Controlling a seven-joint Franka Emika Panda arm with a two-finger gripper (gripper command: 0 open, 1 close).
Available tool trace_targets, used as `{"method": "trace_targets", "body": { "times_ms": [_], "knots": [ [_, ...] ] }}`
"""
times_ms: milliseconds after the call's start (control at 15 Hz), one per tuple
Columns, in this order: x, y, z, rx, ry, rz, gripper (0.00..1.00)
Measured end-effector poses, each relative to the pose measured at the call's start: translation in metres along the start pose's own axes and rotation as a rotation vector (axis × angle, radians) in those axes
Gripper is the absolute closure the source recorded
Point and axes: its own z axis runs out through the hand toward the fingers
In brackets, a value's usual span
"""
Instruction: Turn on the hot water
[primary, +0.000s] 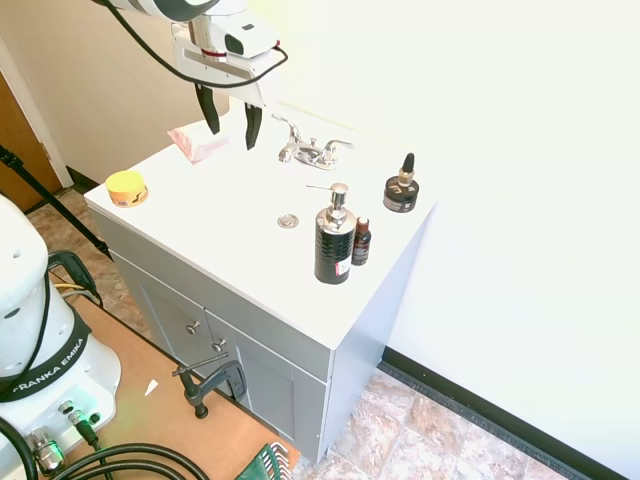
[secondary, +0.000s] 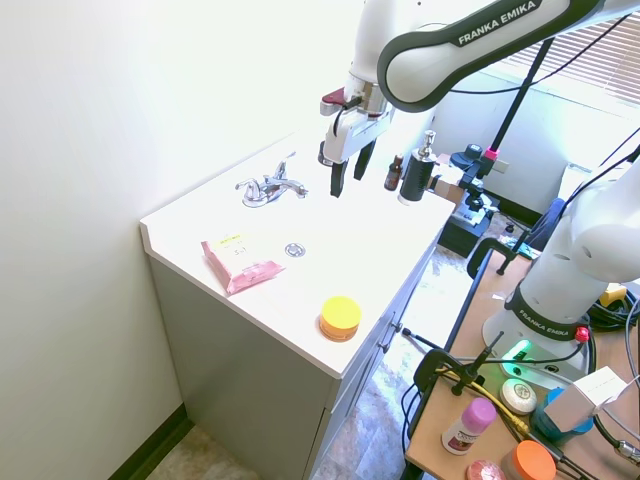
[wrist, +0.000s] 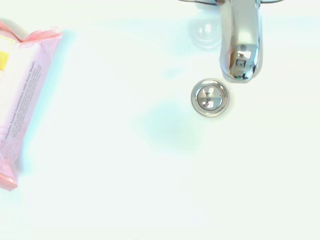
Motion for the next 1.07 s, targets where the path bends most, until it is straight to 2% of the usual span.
{"method": "trace_targets", "body": {
  "times_ms": [200, 333, 733, 1067],
  "knots": [
    [0.001, -0.004, -0.001, 0.002, 0.003, -0.001, 0.00],
    [0.006, -0.018, -0.005, 0.015, 0.031, 0.014, 0.00],
    [0.050, -0.095, -0.016, 0.036, 0.265, 0.149, 0.00],
    [0.071, -0.142, -0.007, 0.050, 0.399, 0.169, 0.00]
  ]
}}
